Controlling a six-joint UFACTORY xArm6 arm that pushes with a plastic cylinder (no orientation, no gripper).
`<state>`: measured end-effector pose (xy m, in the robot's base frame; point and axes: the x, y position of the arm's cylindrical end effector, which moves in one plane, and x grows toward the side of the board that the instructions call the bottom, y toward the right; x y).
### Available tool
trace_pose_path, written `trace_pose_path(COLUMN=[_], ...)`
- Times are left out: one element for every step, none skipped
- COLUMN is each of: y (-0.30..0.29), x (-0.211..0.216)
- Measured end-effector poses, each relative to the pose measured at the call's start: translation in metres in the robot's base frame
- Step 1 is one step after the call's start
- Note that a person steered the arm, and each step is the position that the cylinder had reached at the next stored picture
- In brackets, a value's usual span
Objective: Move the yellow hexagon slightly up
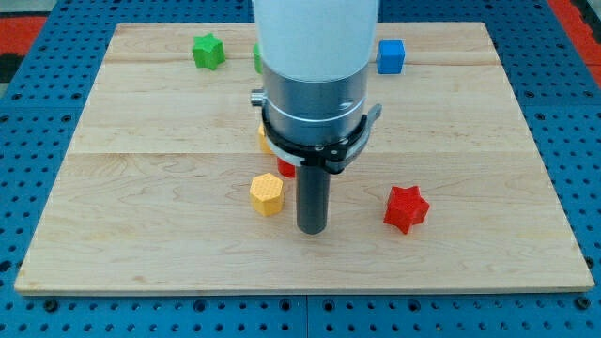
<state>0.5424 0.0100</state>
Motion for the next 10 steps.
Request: trace_pose_path(y=[-0.024,-0.032,-0.041,-0.051,-0.052,-0.062,-0.067,-0.067,-0.066,-0.064], x=[-0.007,-0.007,0.0,0.004,0.0,-0.022,-0.042,-0.047,-0.047,-0.048])
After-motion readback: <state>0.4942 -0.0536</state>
